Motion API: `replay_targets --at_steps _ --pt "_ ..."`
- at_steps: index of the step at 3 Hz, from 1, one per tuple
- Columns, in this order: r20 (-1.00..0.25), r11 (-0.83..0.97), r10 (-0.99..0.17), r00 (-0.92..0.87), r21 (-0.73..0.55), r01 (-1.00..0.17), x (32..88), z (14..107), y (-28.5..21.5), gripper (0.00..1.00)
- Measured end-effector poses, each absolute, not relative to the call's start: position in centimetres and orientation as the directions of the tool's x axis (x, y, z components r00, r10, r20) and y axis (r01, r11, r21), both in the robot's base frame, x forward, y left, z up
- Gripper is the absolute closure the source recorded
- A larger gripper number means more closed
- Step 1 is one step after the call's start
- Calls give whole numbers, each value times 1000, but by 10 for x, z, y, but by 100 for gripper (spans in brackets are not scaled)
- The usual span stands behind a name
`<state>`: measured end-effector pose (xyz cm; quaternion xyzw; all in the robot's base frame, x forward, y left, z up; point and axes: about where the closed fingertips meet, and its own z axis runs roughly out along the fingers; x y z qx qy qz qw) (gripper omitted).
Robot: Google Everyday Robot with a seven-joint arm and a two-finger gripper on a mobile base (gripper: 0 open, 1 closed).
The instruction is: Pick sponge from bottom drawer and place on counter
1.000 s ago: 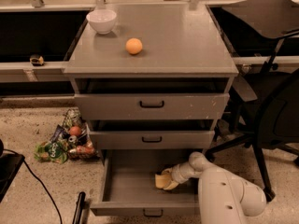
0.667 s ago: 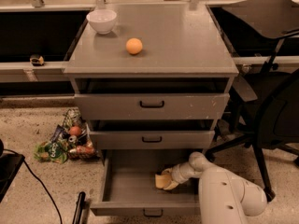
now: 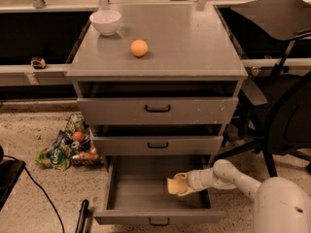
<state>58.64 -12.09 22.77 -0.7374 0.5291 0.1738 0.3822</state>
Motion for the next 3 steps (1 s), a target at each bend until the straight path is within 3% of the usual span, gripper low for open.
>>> replay_targets --at_steps 2,3 --pt "-684 -178 -582 439 -420 -890 587 250 -112 100" --pt "-624 -232 -524 580 -551 -802 590 320 -115 100"
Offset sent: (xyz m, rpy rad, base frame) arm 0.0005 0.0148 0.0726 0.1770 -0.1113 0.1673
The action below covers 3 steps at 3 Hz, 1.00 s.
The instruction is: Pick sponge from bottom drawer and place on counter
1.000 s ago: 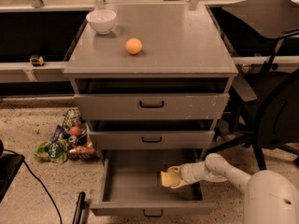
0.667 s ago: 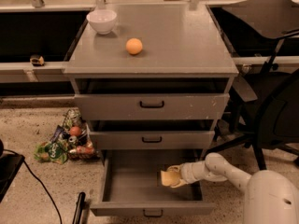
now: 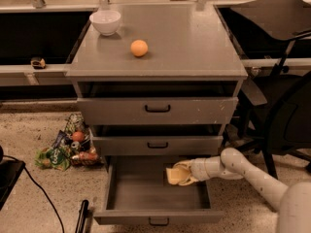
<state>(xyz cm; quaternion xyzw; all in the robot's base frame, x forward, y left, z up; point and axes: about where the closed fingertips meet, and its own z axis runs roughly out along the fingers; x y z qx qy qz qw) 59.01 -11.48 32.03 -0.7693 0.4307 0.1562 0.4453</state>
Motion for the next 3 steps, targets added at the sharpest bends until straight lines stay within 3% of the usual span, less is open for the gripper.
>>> replay_targets --at_steps 2,3 --pt "-399 -413 -440 804 -705 -576 542 482 -87 100" --pt "-400 -412 -440 804 -706 -577 542 482 -87 100"
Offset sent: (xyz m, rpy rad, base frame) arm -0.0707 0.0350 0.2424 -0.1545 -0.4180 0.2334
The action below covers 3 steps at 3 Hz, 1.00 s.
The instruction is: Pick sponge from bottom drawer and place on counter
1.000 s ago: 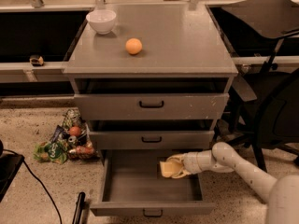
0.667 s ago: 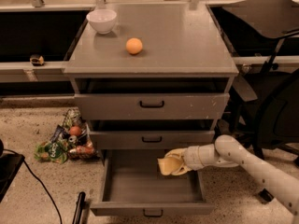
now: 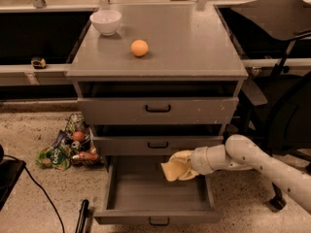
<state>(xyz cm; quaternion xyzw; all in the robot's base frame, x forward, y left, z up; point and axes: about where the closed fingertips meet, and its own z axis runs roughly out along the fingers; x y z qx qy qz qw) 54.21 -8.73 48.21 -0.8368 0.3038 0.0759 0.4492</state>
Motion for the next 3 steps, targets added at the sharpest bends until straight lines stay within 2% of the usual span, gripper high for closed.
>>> replay_targets --at_steps 1,3 --pt "-306 -441 -458 835 -737 -512 546 519 -99 100" --pt "18 -546 -520 854 -776 -317 579 672 -170 100"
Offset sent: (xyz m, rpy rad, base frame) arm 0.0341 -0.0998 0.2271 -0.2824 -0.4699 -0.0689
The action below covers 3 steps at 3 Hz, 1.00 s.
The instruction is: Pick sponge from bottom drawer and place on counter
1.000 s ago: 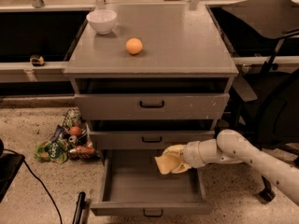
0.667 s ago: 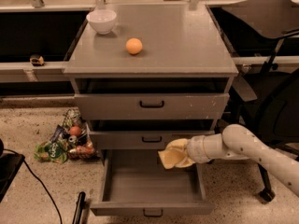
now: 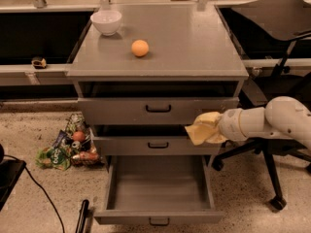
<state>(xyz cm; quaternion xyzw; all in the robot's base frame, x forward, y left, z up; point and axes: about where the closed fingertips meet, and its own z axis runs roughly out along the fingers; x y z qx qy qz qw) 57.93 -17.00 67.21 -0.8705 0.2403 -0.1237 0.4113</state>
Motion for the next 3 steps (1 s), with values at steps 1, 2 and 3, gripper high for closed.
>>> replay_targets --at_steps 1,2,3 --pt "17 -546 -520 854 -775 -317 579 672 -170 100" --pt "28 -537 -496 868 -795 -281 589 688 -163 100" --pt "119 -532 -457 881 -830 -164 609 759 -161 100"
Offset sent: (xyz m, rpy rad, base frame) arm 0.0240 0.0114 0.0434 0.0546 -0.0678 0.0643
